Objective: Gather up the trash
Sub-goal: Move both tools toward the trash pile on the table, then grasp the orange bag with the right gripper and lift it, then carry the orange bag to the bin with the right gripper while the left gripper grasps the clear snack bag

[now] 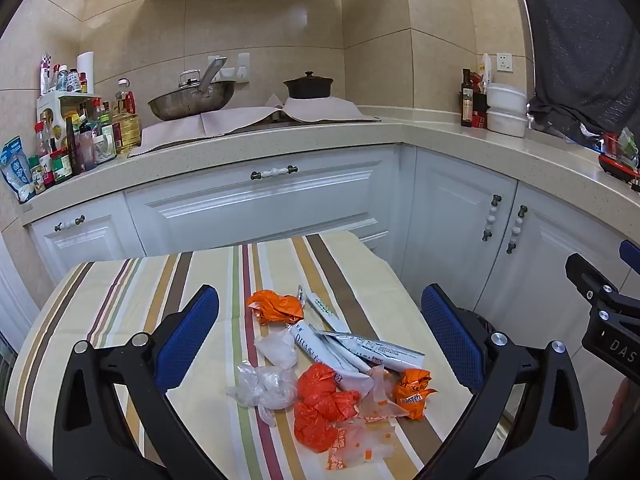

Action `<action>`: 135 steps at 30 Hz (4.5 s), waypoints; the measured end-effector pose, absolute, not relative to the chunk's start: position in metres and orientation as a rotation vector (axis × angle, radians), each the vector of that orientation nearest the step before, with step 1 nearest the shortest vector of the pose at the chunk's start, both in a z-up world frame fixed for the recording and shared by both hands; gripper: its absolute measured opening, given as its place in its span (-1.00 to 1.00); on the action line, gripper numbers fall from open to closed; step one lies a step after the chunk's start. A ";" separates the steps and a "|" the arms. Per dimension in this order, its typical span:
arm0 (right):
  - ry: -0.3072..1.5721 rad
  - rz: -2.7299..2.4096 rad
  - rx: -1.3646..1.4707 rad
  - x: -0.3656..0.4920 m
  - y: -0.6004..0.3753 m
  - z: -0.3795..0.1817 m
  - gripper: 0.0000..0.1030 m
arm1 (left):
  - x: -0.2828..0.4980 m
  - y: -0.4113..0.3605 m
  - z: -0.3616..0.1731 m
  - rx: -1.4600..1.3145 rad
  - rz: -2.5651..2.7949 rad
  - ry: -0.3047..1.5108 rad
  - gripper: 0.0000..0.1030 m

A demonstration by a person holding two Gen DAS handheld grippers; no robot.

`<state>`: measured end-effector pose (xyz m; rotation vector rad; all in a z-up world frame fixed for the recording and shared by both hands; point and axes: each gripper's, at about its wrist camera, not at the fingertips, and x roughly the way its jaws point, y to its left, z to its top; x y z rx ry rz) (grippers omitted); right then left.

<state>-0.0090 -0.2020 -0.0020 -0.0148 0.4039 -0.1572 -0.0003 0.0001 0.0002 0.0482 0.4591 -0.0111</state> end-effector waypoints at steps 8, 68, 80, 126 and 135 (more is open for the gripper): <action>0.404 -0.157 -0.015 -0.009 -0.202 -0.002 0.87 | 0.008 0.001 -0.002 0.051 -0.010 0.480 0.92; 0.698 0.173 -0.019 0.038 -0.122 -0.128 0.15 | 0.008 0.095 -0.101 0.036 0.196 0.702 0.92; 0.757 0.244 0.026 0.043 -0.120 -0.140 0.15 | 0.010 0.085 -0.104 0.044 0.174 0.713 0.92; 0.618 0.205 0.119 0.002 -0.207 -0.111 -0.16 | -0.012 -0.034 -0.125 0.180 0.034 0.772 0.39; 0.620 0.193 0.133 0.000 -0.207 -0.114 -0.16 | -0.013 -0.031 -0.134 0.163 -0.023 0.820 -0.42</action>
